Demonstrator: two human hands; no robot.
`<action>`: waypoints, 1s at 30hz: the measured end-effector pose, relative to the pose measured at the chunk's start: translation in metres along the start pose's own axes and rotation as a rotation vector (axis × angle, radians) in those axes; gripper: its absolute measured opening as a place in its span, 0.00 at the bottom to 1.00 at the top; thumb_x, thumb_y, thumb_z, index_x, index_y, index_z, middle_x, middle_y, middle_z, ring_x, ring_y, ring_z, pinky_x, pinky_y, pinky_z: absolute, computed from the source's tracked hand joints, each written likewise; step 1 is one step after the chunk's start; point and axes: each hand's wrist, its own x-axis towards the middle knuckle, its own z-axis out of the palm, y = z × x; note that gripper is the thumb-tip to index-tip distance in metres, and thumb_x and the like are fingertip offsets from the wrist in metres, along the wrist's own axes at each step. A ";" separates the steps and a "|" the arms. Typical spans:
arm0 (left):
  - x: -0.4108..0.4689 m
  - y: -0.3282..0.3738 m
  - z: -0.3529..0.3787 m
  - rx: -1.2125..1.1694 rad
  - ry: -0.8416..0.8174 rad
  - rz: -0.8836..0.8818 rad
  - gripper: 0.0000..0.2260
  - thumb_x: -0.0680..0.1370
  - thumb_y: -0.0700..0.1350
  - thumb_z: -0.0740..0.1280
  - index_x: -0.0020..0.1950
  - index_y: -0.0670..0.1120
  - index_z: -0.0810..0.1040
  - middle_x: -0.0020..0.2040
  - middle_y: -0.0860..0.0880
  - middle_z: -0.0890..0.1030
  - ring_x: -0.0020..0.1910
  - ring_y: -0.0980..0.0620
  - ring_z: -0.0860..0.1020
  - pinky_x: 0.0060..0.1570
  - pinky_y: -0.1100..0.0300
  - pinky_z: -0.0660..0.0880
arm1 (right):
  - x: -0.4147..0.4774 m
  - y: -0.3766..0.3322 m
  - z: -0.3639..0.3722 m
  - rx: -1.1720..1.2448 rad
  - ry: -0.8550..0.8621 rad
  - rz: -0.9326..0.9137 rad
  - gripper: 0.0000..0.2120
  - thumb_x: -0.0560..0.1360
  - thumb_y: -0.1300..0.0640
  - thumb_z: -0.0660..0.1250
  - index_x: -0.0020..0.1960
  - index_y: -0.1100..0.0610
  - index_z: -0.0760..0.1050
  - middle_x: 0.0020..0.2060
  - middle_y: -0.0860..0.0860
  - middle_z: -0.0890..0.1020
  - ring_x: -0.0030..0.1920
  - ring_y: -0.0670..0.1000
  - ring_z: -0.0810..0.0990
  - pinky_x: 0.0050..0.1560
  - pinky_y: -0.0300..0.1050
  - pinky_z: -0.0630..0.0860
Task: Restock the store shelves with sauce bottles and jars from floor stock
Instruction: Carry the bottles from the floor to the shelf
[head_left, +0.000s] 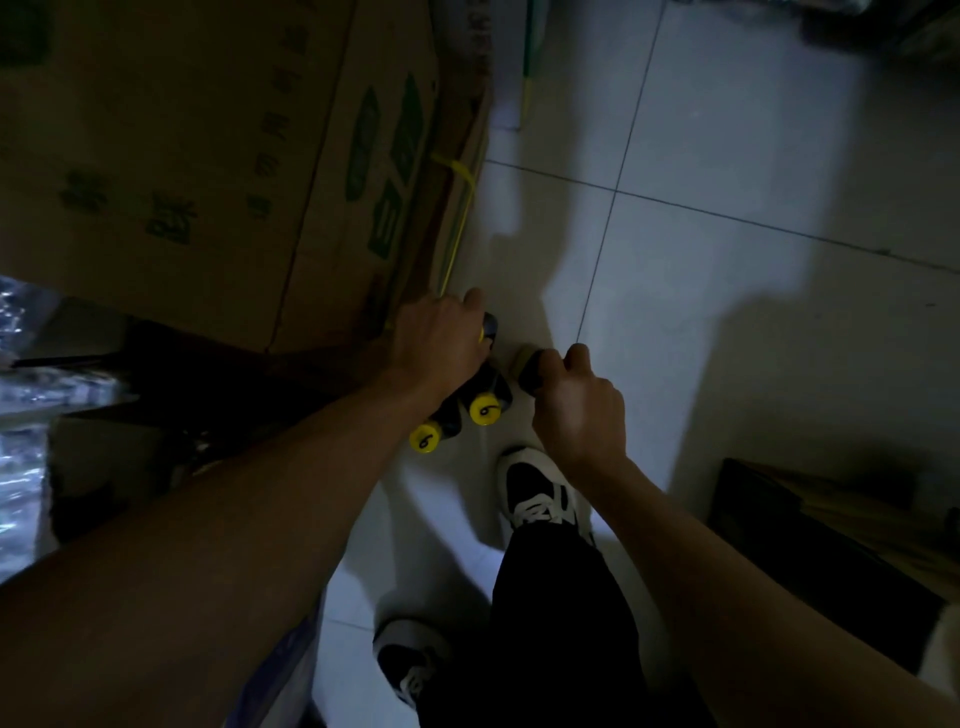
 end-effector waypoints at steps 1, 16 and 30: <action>0.000 0.001 0.002 -0.010 -0.003 -0.010 0.18 0.77 0.55 0.66 0.61 0.44 0.72 0.51 0.42 0.80 0.53 0.40 0.78 0.38 0.54 0.67 | 0.000 0.000 0.002 -0.003 0.013 -0.008 0.12 0.65 0.73 0.68 0.46 0.64 0.74 0.41 0.63 0.74 0.22 0.55 0.62 0.23 0.43 0.63; -0.042 0.016 -0.095 -0.039 -0.046 -0.036 0.18 0.77 0.57 0.63 0.58 0.45 0.73 0.51 0.42 0.79 0.47 0.40 0.80 0.35 0.56 0.64 | -0.038 -0.040 -0.089 0.125 0.048 0.213 0.22 0.73 0.52 0.69 0.64 0.58 0.68 0.57 0.57 0.71 0.50 0.61 0.76 0.35 0.48 0.69; -0.323 -0.094 -0.728 -0.076 0.798 -0.091 0.07 0.78 0.46 0.64 0.45 0.44 0.78 0.42 0.43 0.81 0.39 0.39 0.79 0.31 0.50 0.72 | -0.171 -0.384 -0.604 0.496 0.625 -0.320 0.09 0.75 0.56 0.68 0.54 0.59 0.76 0.51 0.56 0.77 0.44 0.61 0.78 0.37 0.51 0.73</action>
